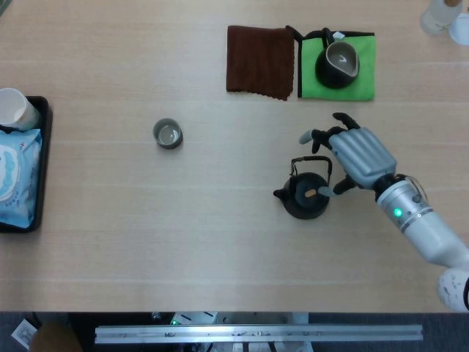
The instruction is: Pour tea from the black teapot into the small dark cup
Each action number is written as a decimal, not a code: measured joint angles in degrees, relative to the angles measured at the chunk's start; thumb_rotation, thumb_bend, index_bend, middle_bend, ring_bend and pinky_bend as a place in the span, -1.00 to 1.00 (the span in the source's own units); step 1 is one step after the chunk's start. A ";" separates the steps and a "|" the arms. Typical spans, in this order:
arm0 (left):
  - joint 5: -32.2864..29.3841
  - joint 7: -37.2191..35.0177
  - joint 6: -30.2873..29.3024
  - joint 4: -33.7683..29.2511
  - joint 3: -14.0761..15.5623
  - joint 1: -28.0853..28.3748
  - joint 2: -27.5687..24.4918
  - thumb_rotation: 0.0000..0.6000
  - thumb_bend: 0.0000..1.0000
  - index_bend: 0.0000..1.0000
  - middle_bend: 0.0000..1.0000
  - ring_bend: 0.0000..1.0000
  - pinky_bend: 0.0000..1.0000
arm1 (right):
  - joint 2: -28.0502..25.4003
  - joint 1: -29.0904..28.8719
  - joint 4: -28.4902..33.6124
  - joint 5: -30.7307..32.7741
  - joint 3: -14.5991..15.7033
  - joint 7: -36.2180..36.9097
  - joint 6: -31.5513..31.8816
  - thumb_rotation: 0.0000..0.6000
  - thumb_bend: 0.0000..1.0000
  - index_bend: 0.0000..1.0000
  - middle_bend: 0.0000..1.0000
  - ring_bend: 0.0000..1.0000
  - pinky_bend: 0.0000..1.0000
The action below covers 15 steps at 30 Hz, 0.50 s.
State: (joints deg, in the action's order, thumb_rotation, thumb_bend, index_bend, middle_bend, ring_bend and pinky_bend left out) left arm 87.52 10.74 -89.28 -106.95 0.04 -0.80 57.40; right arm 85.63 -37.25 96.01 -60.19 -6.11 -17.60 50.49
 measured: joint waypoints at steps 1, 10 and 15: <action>-0.04 0.00 0.01 0.03 0.00 -0.01 0.00 1.00 -0.19 -0.44 -0.44 -0.47 -0.45 | 0.13 -0.15 -0.21 0.23 0.12 -0.03 -0.26 1.00 -1.00 -0.48 -0.20 -0.38 -0.87; -0.03 -0.26 -0.11 0.30 0.03 -0.13 -0.02 1.00 -0.19 -0.44 -0.44 -0.47 -0.45 | 0.38 -0.58 -0.18 0.78 1.10 1.70 -1.92 1.00 -1.00 -0.49 -0.20 -0.38 -0.87; 0.25 -0.54 -0.57 0.36 0.08 -0.38 -0.13 1.00 -0.19 -0.44 -0.44 -0.47 -0.45 | -0.59 0.14 1.62 -1.73 1.64 3.13 -0.84 1.00 -1.00 -0.49 -0.20 -0.38 -0.87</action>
State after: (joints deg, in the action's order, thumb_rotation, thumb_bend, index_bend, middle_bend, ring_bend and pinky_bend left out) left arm 87.77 10.20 -89.85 -106.59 0.13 -1.18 57.27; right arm 85.04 -37.11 97.63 -61.91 -4.47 -14.47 49.65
